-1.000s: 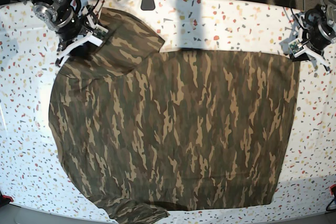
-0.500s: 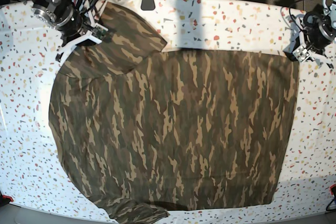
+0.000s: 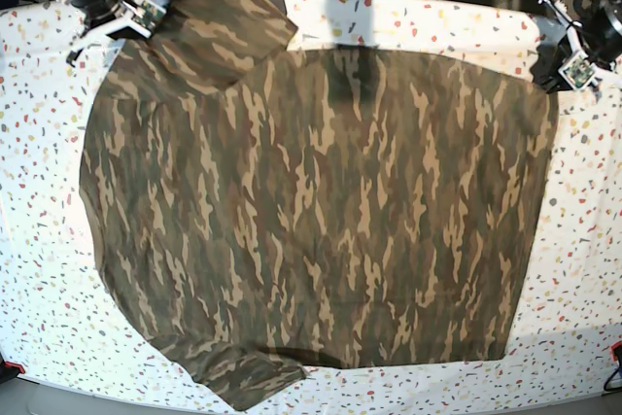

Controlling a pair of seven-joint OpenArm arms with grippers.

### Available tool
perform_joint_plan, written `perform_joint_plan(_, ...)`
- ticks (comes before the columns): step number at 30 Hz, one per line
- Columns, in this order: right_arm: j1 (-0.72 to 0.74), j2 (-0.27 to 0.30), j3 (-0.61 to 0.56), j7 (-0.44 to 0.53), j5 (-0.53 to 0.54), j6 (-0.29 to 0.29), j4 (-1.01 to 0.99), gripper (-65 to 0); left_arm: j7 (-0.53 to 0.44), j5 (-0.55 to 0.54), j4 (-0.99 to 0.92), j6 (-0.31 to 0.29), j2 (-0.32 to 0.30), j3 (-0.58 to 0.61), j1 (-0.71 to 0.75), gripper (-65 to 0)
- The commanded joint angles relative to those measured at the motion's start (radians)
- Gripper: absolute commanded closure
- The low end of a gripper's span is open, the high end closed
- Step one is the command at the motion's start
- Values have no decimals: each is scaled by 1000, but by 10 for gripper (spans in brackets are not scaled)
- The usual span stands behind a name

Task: Fold the T-shirt properly
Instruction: 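Lift the shoulder corners and pull the shirt toward the robot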

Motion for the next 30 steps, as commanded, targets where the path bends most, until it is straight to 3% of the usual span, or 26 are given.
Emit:
perform_joint_plan(1,-26,14,16,12,5,-7,24,0,-19,-12,26,2,7,-32,24,0)
perform_joint_plan(12,-196,8,28,7,0,-7,130,0,-133,-8,61,-3,214,-240,191,0)
perform_joint_plan(15,-233,9,28,-15,-3,-7,173,0,-164,-8,61,-30,251,-270,227,0)
perform_joint_plan(17,-253,8,28,-26,-3,-7,198,0,-171,-8,61,-55,266,-285,243,0)
perform_joint_plan(25,-267,6,28,-70,-8,-9,229,0,-188,-1,61,-55,284,-325,245,0)
perform_joint_plan(30,-240,6,41,-51,-74,-80,229,0,-283,-1,61,-55,284,-325,217,0)
